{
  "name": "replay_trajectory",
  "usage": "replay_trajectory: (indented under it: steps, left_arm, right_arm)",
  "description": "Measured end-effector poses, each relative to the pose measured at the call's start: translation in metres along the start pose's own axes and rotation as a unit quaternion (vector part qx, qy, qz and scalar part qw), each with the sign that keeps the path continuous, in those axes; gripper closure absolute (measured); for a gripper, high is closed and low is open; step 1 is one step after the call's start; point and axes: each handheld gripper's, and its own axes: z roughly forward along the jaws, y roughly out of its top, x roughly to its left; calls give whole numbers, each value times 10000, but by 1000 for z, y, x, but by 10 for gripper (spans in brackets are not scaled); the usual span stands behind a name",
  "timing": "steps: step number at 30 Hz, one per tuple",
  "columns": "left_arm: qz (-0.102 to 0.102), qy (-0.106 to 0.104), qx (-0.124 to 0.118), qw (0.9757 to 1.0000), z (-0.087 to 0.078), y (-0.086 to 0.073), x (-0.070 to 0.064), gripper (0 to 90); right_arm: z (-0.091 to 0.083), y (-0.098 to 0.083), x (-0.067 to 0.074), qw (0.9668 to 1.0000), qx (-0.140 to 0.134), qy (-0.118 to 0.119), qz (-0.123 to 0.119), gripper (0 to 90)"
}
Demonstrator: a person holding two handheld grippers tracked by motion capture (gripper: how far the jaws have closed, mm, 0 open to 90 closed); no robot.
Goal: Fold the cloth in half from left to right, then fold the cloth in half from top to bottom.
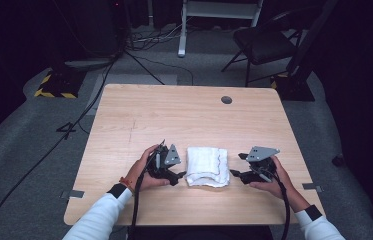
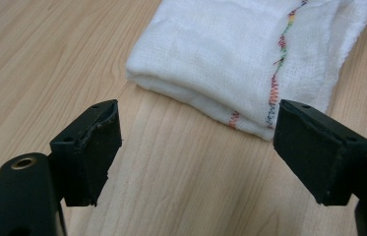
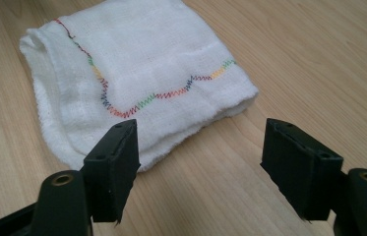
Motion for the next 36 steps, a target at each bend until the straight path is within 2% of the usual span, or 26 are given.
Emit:
replay_trajectory:
  steps: [3,11,13,17,19,24,27,33,36]
  left_arm:
    - [-2,-11,61,10000,-3,-4,0,196]
    - [-89,278,193,9994,-15,-23,2,193]
    - [-135,353,210,9991,-19,-28,3,191]
    - [-87,593,346,9976,-25,-37,3,189]
    - [-139,608,412,9972,-27,-42,3,185]
    - [-119,712,550,9959,-32,-53,3,185]
    - [-175,774,572,9952,-37,-61,3,184]
    - [-330,867,611,9938,-45,-76,4,181]
    - [-498,848,553,9936,-48,-83,6,181]
  right_arm:
    - [-3,-3,-1,10000,60,-48,-27,302]
    - [-14,-13,-3,9995,185,-219,-156,290]
    - [-17,-16,-5,9995,168,-261,-113,290]
    - [-22,-23,-10,9991,207,-378,-32,290]
    - [-23,-27,-13,9986,236,-479,-15,291]
    - [-26,-36,-17,9975,336,-621,27,291]
    - [-29,-42,-19,9974,351,-627,100,290]
    - [-36,-60,-24,9957,414,-795,241,290]
    - [-41,-69,-27,9947,456,-854,332,289]
